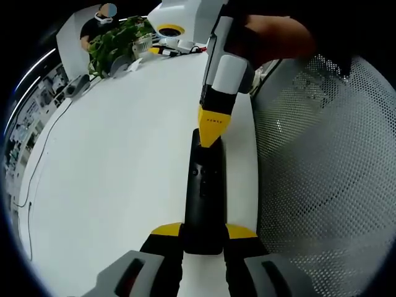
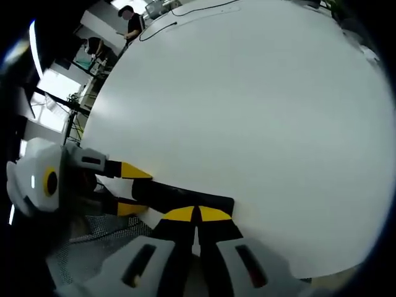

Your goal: Press the specified remote control buttons in sequence, fully releasing each button before pressing the next.

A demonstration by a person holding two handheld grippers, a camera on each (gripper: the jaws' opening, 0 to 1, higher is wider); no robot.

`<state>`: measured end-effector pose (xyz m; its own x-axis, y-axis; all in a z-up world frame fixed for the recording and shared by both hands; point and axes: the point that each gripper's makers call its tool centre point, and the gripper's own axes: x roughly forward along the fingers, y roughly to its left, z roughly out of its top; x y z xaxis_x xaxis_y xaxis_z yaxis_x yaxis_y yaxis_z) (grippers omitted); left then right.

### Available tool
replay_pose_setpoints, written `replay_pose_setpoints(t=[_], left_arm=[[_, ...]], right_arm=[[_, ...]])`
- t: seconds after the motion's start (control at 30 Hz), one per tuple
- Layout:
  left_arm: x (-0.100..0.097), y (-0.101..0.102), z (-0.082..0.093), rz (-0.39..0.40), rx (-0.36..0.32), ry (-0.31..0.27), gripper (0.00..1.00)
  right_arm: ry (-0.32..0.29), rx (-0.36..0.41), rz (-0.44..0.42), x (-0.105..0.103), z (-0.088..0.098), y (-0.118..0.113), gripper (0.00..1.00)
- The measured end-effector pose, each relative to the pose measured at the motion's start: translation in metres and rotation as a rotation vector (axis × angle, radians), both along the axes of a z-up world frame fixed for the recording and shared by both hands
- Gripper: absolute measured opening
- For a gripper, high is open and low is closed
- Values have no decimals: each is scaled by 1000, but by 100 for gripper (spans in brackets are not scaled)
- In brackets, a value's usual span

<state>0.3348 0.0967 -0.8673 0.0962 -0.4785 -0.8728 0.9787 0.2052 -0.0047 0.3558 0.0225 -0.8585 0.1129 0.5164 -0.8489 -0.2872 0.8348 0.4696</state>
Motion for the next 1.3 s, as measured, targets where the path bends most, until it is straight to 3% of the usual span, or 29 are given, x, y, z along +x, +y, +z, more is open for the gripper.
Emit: replay_pose_setpoints(t=[0.3, 0.7, 0.9, 1.0, 1.3], left_arm=[[0, -1, 0, -3, 2, 0, 25], [1, -1, 1, -6, -3, -4, 25], [0, -2, 1, -3, -3, -5, 25], [0, -2, 0, -3, -4, -6, 25], [0, -4, 1, -3, -5, -8, 25]], right_arm=[[-58, -58, 78, -1, -1, 2, 0], [-46, -51, 63, 0, -1, 1, 0], [-19, -20, 23, 1, 0, -1, 0], [-34, 17, -6, 4, 3, 2, 0], [-67, 33, 21, 5, 3, 12, 0]])
